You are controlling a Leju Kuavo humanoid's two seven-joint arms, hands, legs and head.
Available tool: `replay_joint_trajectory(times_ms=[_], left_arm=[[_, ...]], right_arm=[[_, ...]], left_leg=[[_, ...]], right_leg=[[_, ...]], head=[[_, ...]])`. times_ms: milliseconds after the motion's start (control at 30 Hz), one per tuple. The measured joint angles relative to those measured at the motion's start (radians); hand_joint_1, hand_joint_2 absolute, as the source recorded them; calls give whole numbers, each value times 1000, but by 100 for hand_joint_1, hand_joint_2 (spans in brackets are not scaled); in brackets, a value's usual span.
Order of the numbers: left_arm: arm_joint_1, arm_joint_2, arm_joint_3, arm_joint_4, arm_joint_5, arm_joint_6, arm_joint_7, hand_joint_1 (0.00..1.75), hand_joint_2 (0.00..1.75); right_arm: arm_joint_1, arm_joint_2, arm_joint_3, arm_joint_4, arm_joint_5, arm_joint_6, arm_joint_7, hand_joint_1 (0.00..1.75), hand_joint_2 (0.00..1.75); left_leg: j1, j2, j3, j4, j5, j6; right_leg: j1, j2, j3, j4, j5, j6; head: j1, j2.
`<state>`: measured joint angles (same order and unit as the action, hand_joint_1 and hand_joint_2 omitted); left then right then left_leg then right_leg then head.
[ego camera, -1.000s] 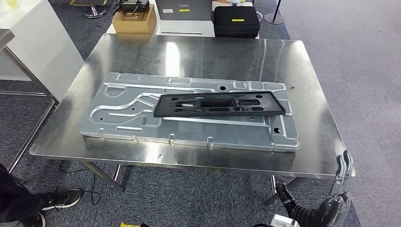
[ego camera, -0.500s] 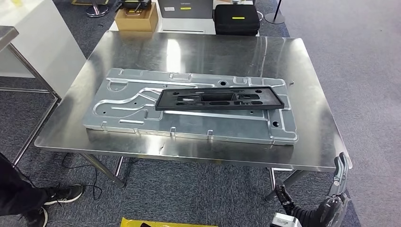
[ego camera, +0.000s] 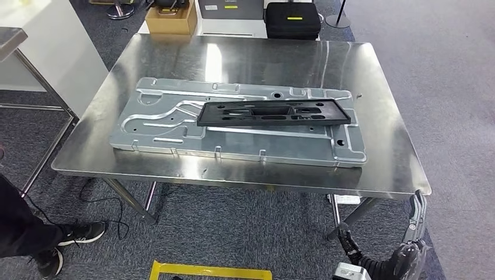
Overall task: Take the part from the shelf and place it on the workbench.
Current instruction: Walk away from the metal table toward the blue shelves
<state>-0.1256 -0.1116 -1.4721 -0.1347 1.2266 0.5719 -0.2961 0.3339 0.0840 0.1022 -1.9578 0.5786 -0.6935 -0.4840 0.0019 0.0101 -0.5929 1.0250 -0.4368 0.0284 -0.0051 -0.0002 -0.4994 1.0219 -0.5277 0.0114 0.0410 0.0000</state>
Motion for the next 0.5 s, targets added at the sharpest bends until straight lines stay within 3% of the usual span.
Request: replay_joint_trajectory(times_ms=[67, 100, 167, 233, 267, 300, 367, 433, 500], left_arm=[[0, 0, 0, 0, 0, 0, 0, 0, 0], [0, 0, 0, 0, 0, 0, 0, 0, 0], [0, 0, 0, 0, 0, 0, 0, 0, 0], [1, 0, 0, 0, 0, 0, 0, 0, 0], [1, 0, 0, 0, 0, 0, 0, 0, 0], [1, 0, 0, 0, 0, 0, 0, 0, 0], [0, 0, 0, 0, 0, 0, -1, 0, 0], [-2, 0, 0, 0, 0, 0, -3, 0, 0], [-3, 0, 0, 0, 0, 0, -5, 0, 0]], right_arm=[[0, -1, 0, 1, 0, 0, 1, 0, 175], [-1, -1, 0, 1, 0, 0, 1, 0, 175], [-1, -2, 0, 3, -1, 0, 1, 0, 175], [-1, -2, 0, 5, -1, 0, 1, 0, 175], [-1, -2, 0, 7, -1, 0, 1, 0, 175], [-1, -2, 0, 8, -1, 0, 1, 0, 175], [-1, -2, 0, 9, -1, 0, 2, 0, 175], [-1, -2, 0, 9, -1, 0, 2, 0, 175], [-2, -2, 0, 9, -1, 0, 2, 0, 175]], left_leg=[[0, -1, -6, 3, 0, -14], [1, -2, -14, 17, -18, -20], [4, -4, -44, 99, -96, -31], [7, -4, -75, 217, -170, -40], [8, -4, -75, 251, -180, -42], [9, -4, -60, 252, -170, -43], [10, -4, 22, 149, -121, -41], [6, -5, 105, 21, -101, -29], [0, -7, 124, -24, -103, -14]], right_leg=[[-4, -1, -9, -9, 11, -16], [-7, -3, -16, -12, 20, -25], [-9, -6, -34, -15, 36, -38], [-8, -8, -57, -13, 52, -41], [-7, -8, -69, -10, 59, -40], [-7, -8, -82, -7, 66, -38], [-8, -8, -101, 3, 76, -32], [-6, -9, -113, 11, 85, -22], [-6, -9, -117, 12, 96, -10]], head=[[0, 0], [0, 0], [-1, 0], [-2, 0], [-2, 0], [-2, 0], [-2, 0], [-2, 0], [-1, 0]])
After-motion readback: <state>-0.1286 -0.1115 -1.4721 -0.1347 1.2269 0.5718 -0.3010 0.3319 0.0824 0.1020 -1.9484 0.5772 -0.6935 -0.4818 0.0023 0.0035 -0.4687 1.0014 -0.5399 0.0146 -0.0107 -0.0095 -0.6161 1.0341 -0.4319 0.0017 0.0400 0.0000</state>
